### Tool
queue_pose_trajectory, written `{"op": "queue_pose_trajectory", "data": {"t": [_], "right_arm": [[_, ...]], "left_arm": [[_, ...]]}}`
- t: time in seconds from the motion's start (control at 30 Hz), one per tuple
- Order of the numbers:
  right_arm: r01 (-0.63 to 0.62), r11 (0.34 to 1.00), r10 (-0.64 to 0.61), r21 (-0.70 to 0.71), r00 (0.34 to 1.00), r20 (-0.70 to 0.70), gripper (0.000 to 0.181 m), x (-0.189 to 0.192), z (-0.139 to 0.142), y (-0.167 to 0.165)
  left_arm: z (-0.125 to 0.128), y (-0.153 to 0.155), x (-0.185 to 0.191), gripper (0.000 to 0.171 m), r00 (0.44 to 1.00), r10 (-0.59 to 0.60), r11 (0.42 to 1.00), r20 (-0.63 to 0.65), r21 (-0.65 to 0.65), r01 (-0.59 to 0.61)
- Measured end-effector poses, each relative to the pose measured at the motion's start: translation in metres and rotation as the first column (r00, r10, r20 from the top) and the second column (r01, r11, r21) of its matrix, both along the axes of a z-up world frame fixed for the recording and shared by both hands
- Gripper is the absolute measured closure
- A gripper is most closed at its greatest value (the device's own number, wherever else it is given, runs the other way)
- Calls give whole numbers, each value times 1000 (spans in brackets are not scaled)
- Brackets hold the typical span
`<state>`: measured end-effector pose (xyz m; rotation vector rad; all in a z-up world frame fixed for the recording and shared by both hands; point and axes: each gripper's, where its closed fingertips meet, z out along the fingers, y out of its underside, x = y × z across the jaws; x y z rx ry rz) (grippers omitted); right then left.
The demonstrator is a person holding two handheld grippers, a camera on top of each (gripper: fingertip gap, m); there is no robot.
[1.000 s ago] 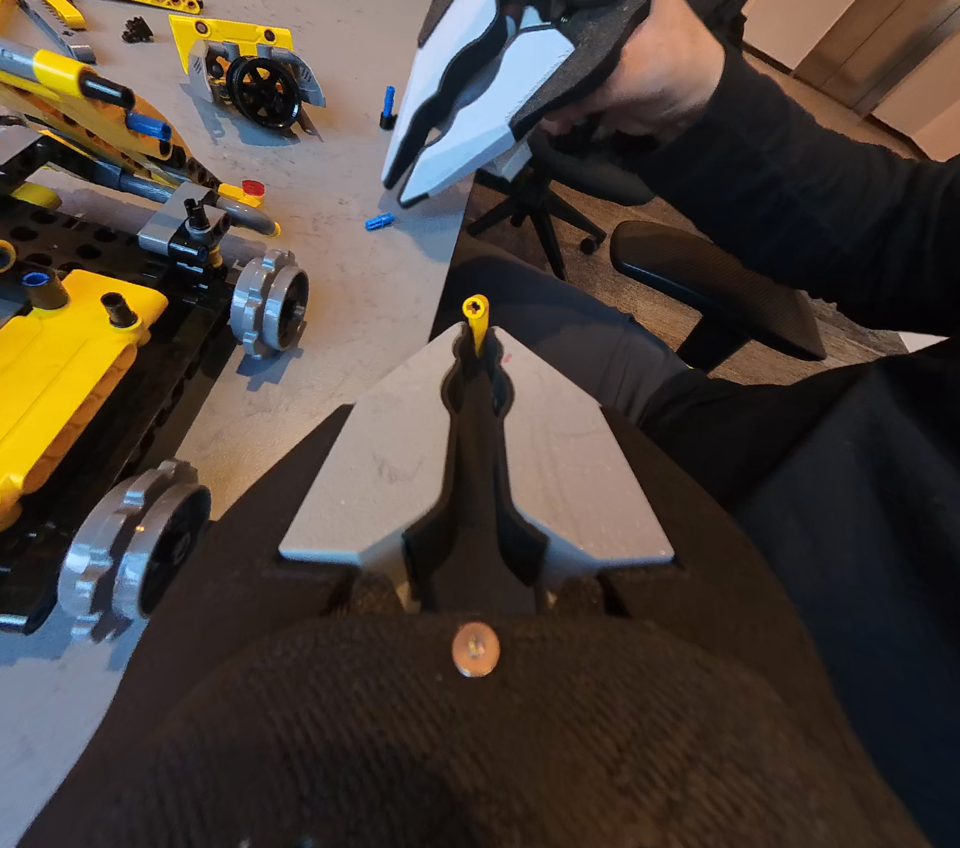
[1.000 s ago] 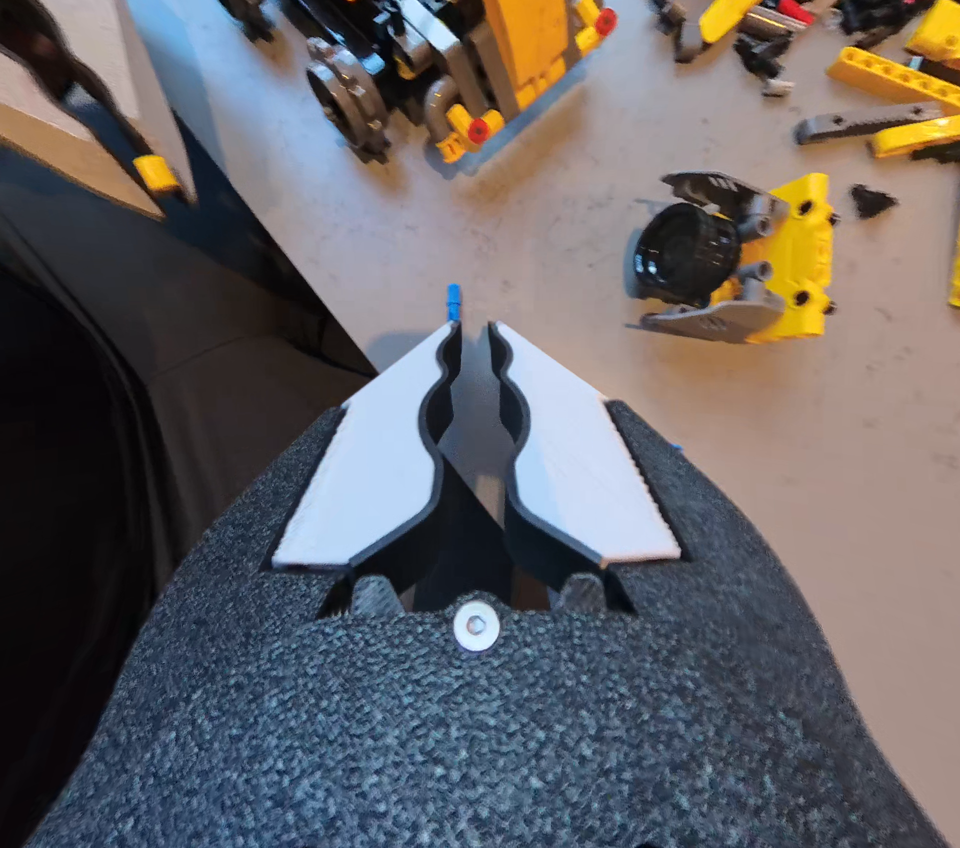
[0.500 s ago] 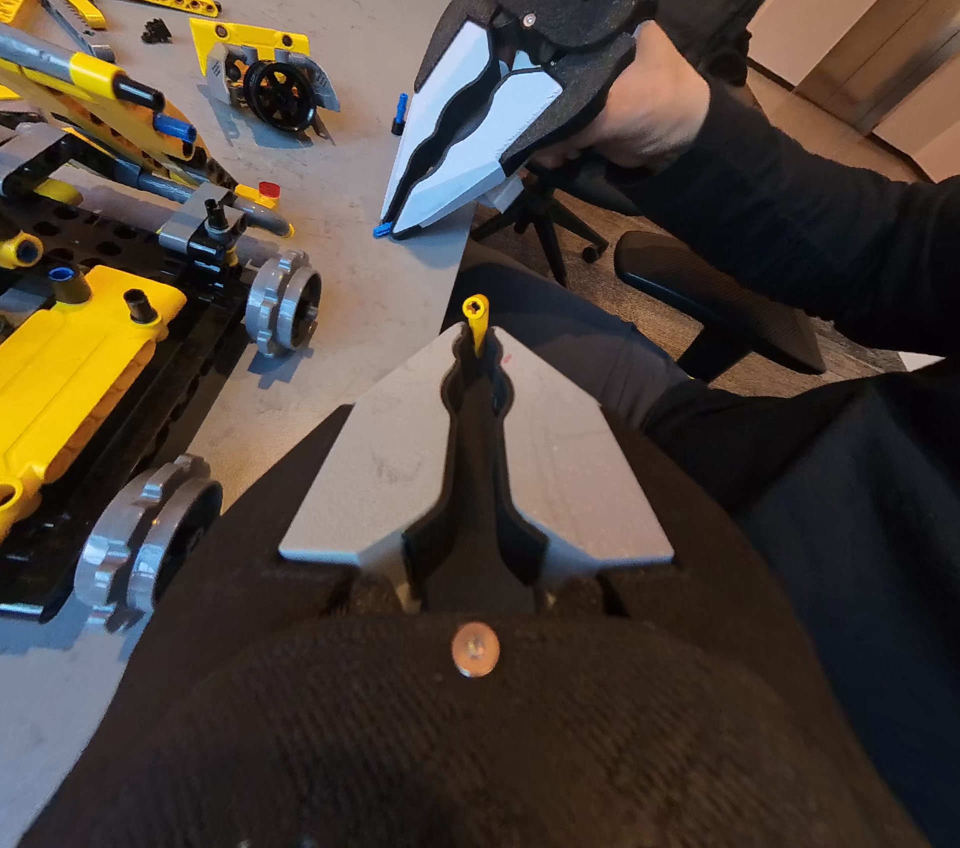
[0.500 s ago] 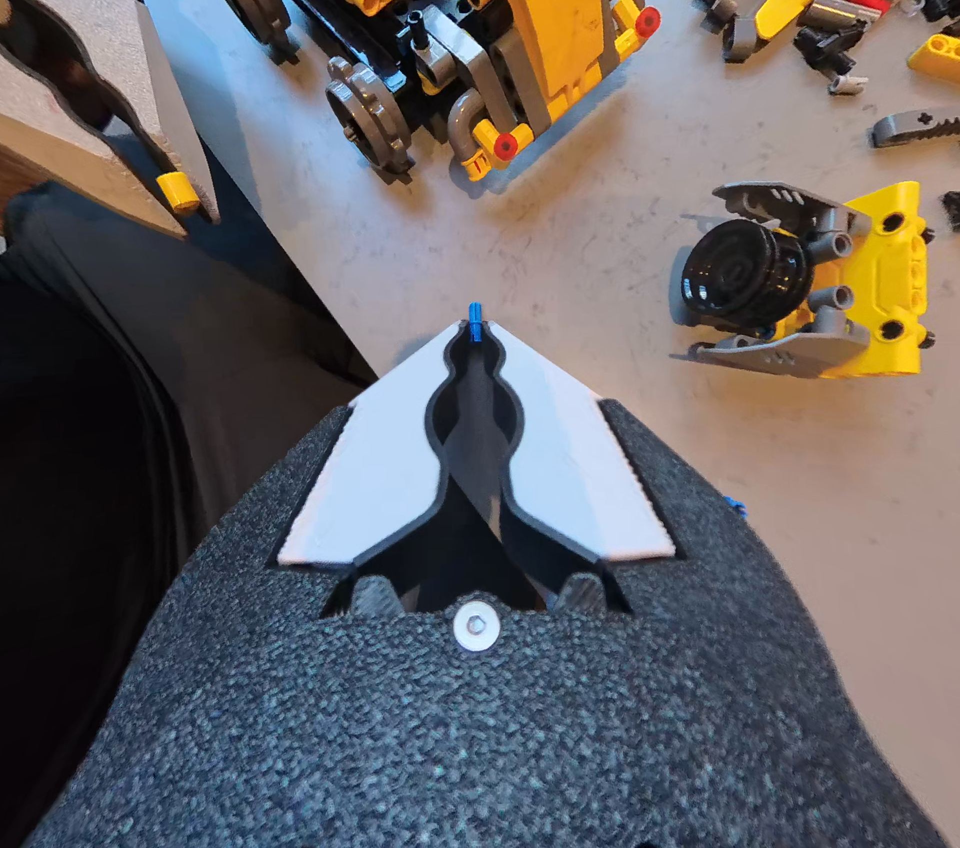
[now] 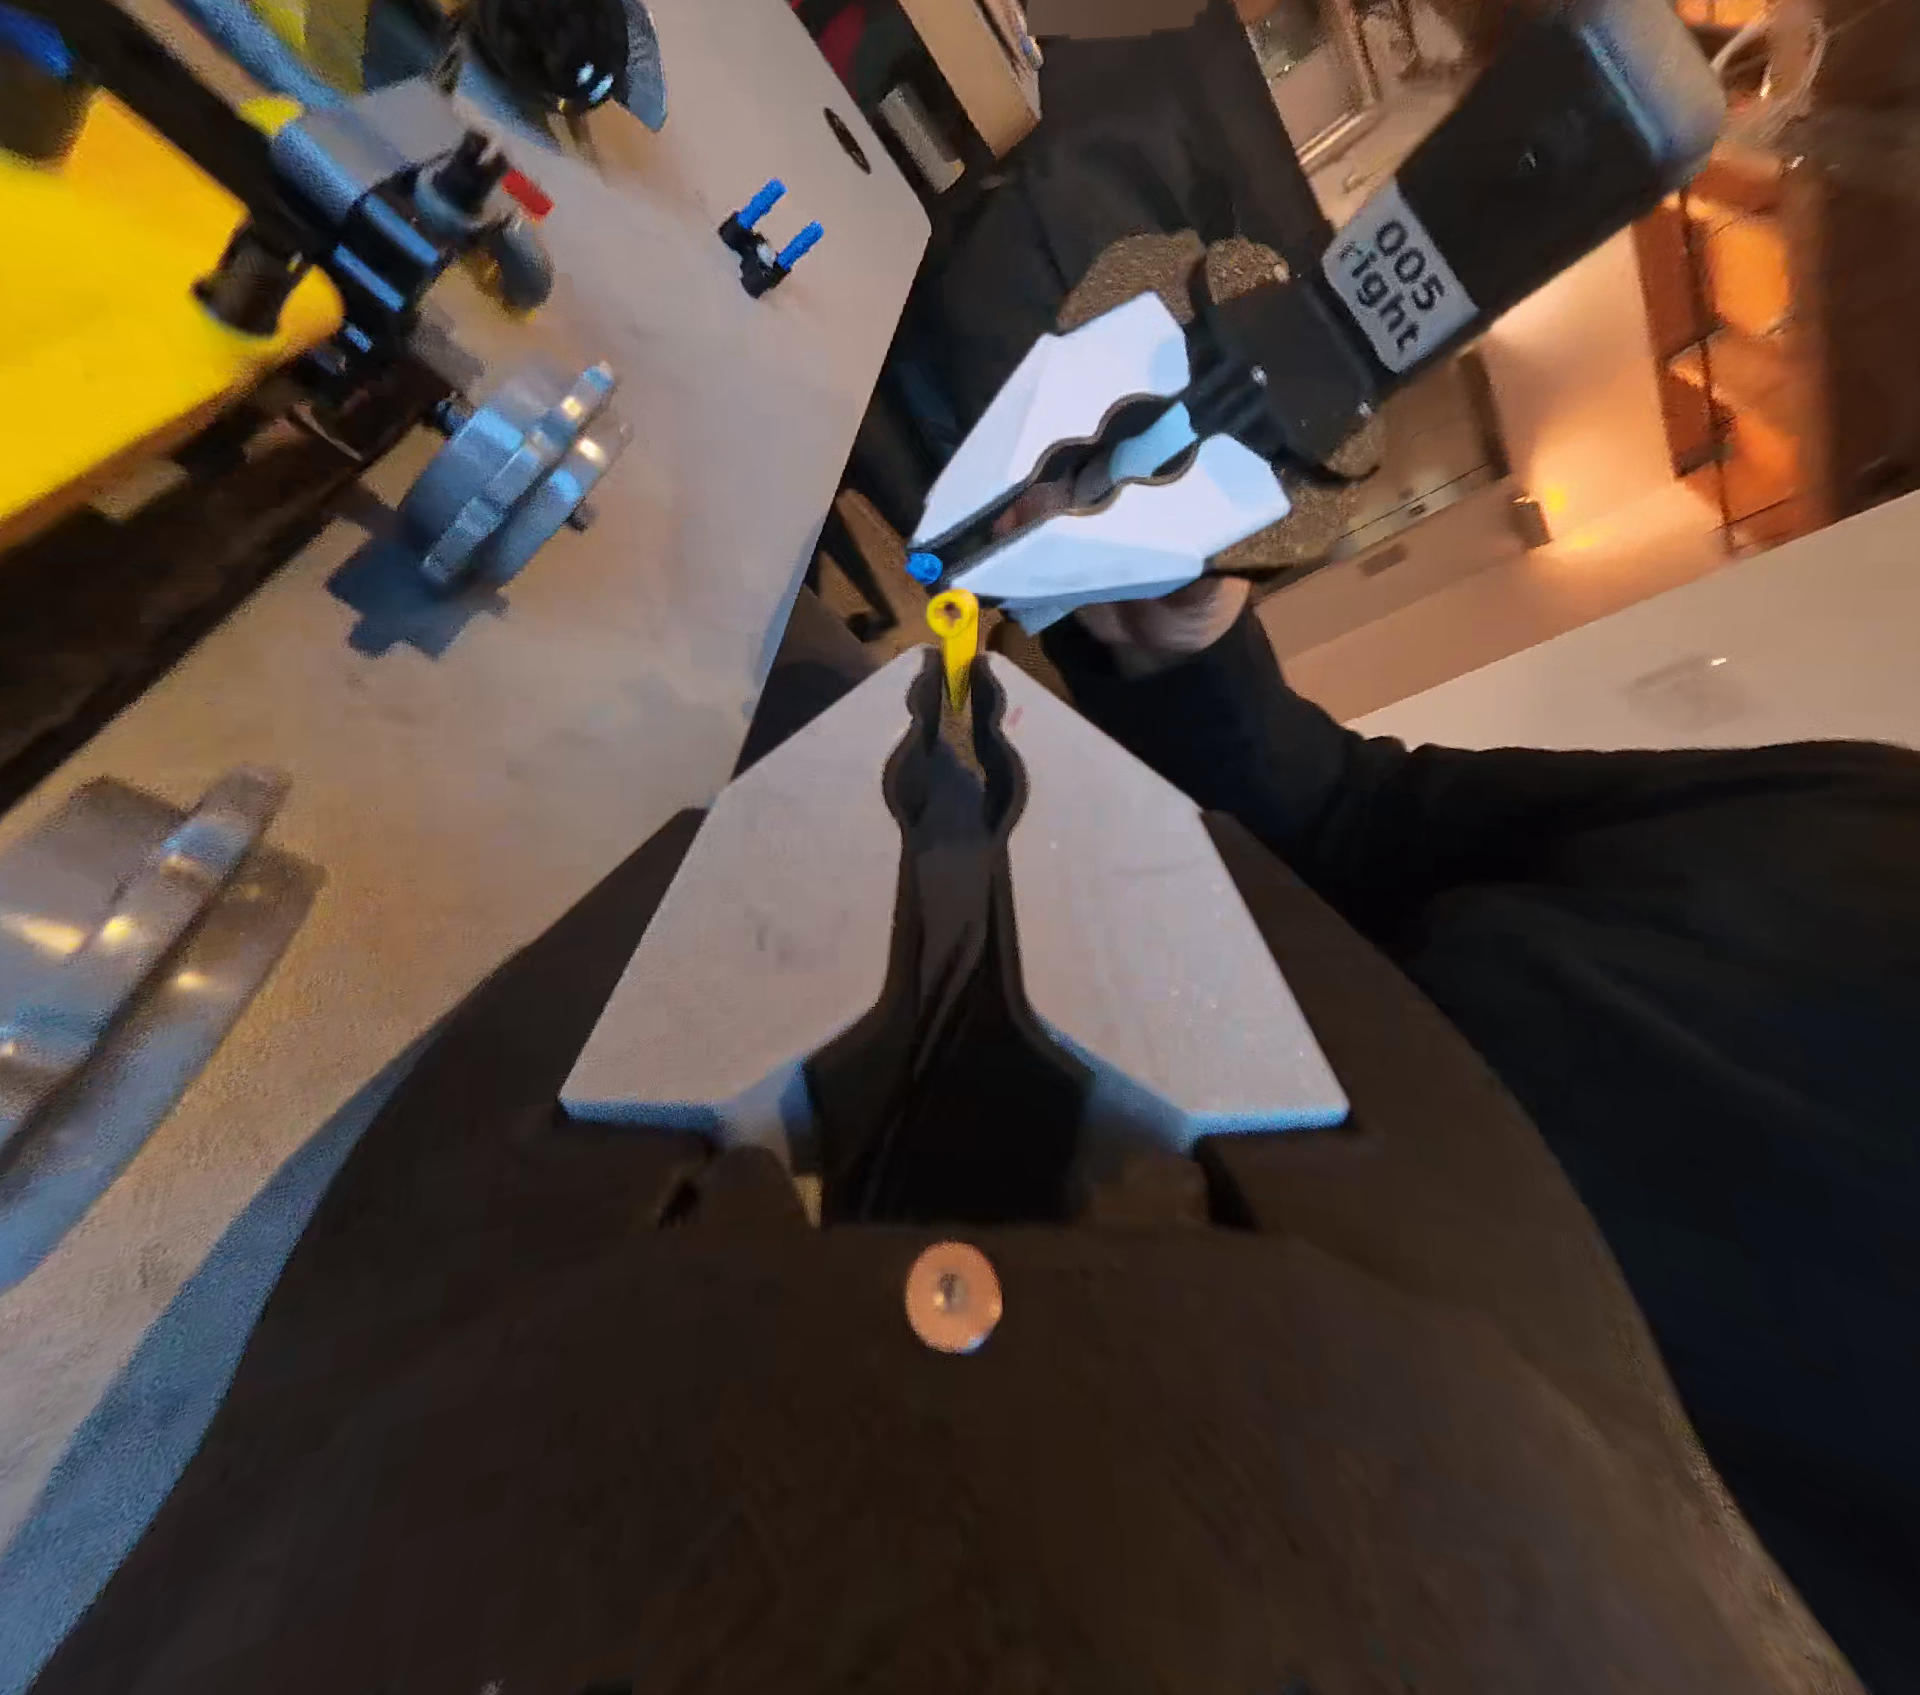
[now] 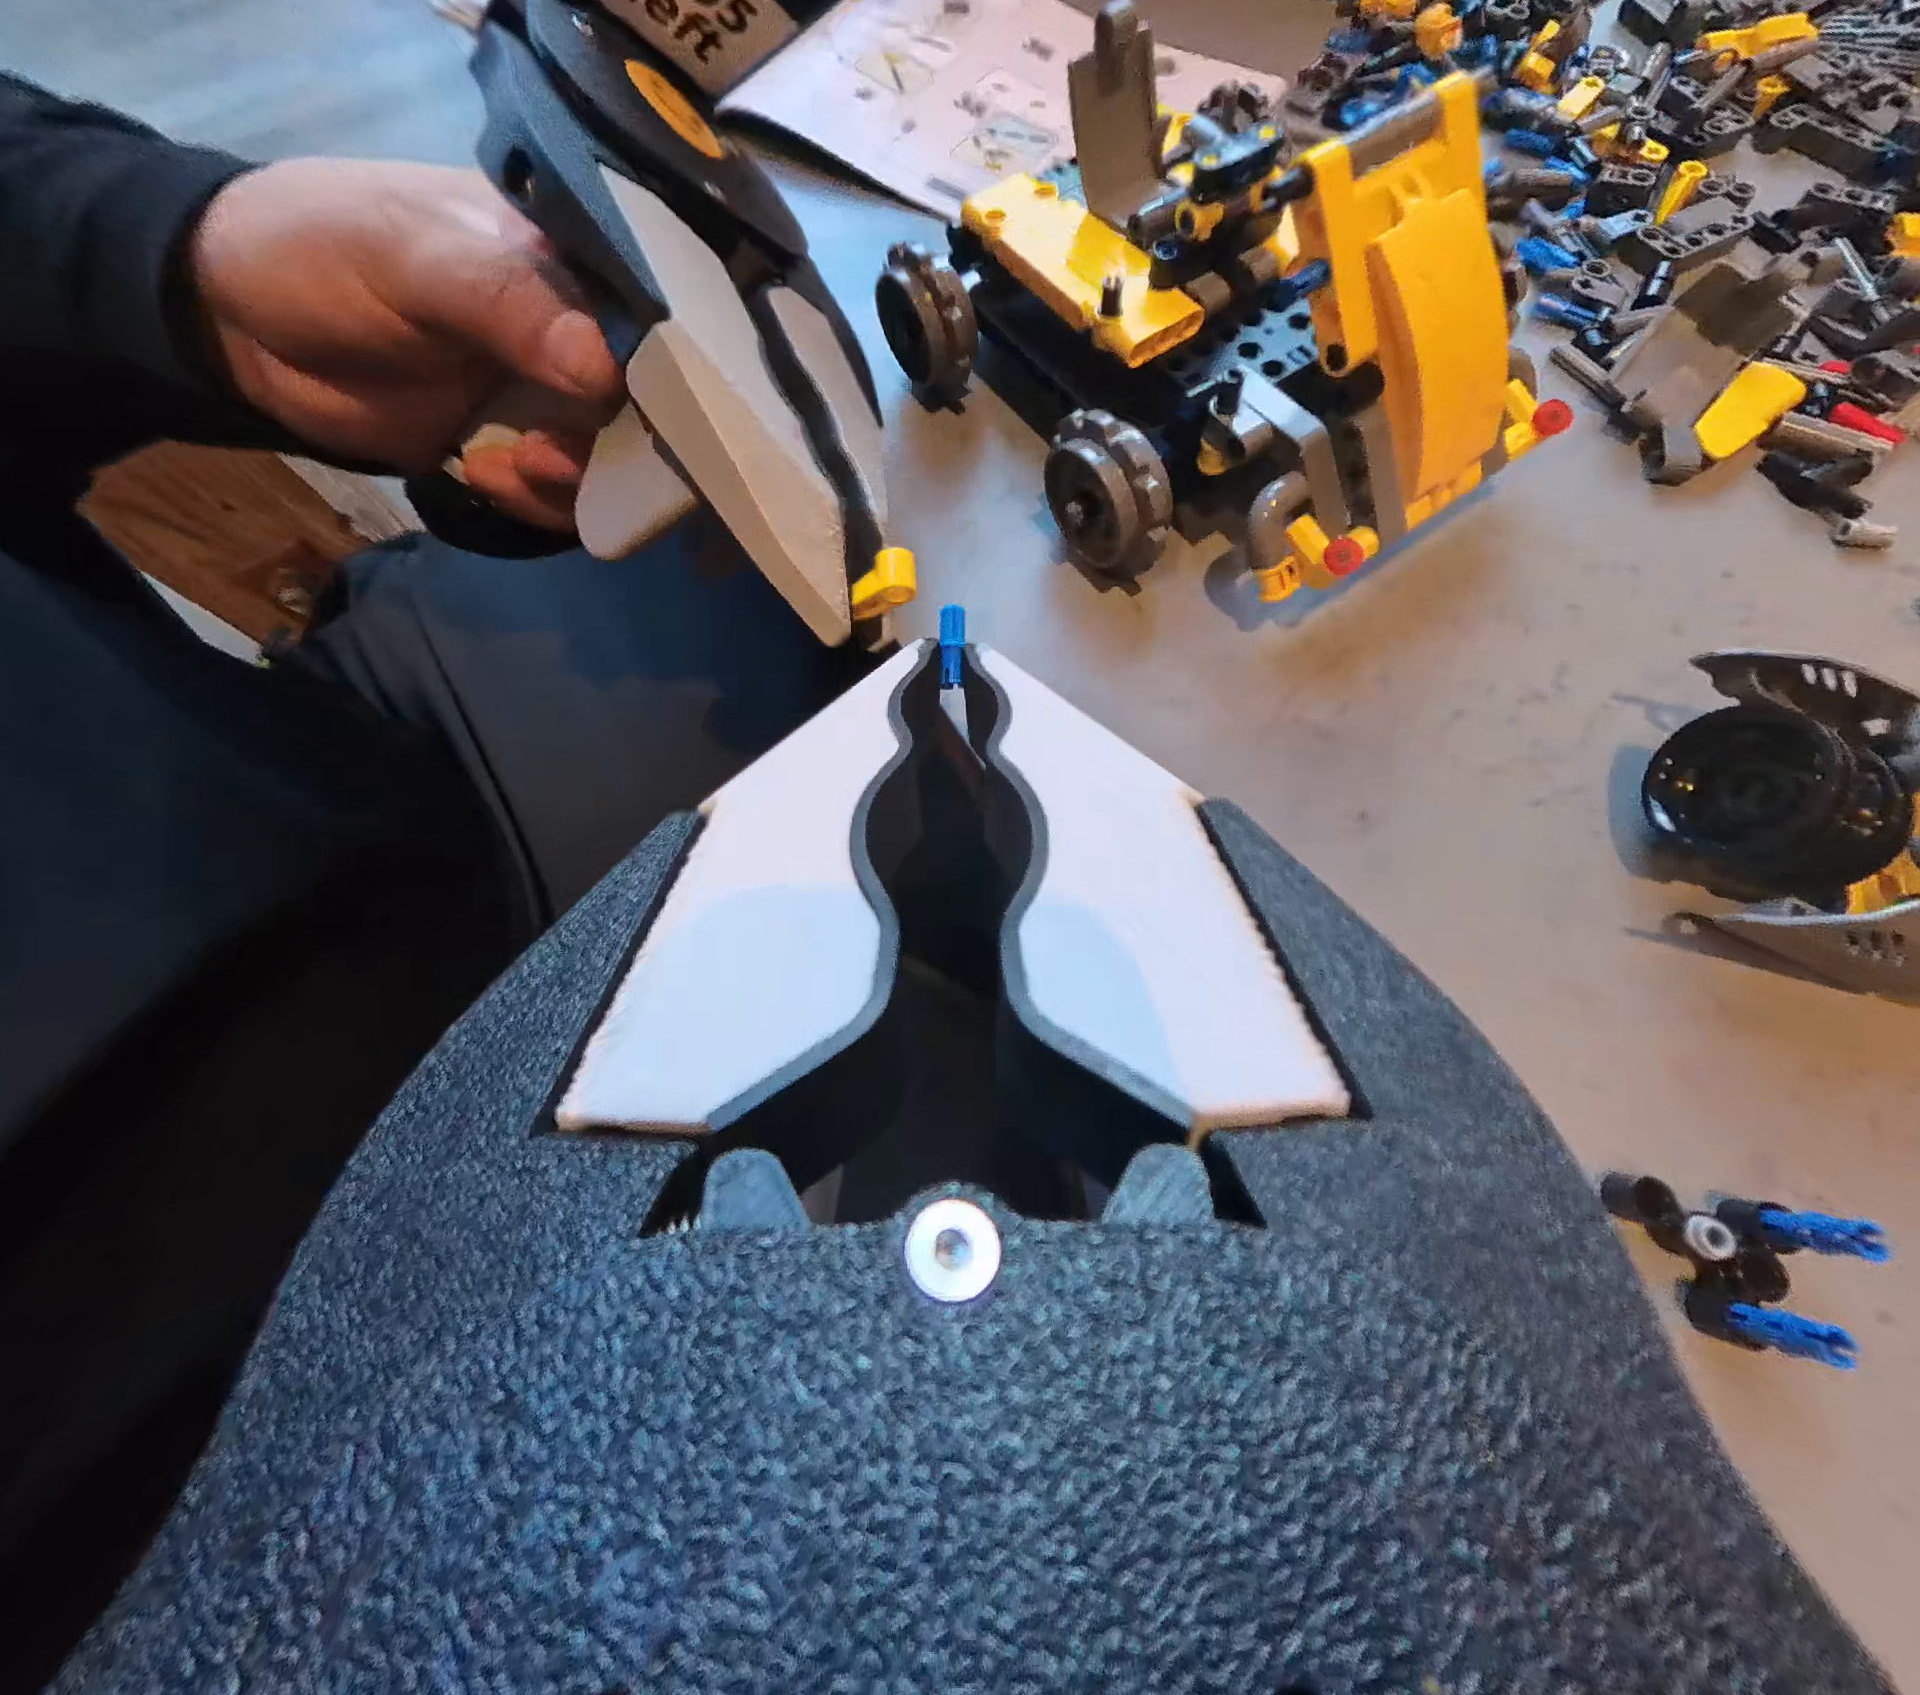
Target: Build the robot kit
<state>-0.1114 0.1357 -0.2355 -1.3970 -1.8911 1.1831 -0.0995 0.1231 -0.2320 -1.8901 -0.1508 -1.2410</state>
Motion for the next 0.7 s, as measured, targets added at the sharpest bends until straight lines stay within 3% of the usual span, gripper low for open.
{"op": "queue_pose_trajectory", "data": {"t": [0.1,0.23,0.3,0.5,0.7], "right_arm": [[34,997,-36,70,999,37,177,0,-15,11],[42,993,-50,110,996,70,177,0,-23,21],[5,994,-9,112,999,38,177,0,-15,15],[-53,989,58,141,998,-37,177,2,0,-1],[-66,995,70,75,995,-64,177,0,13,-14]], "left_arm": [[-6,2,-1,168,1000,11,999,14,-40,-11],[-23,6,-12,168,981,56,995,-188,-76,-71],[-25,7,-16,168,975,67,993,-211,-83,-87],[1,3,-6,168,995,7,998,98,-62,-1],[14,-6,-3,168,967,-49,998,250,-33,59]]}}
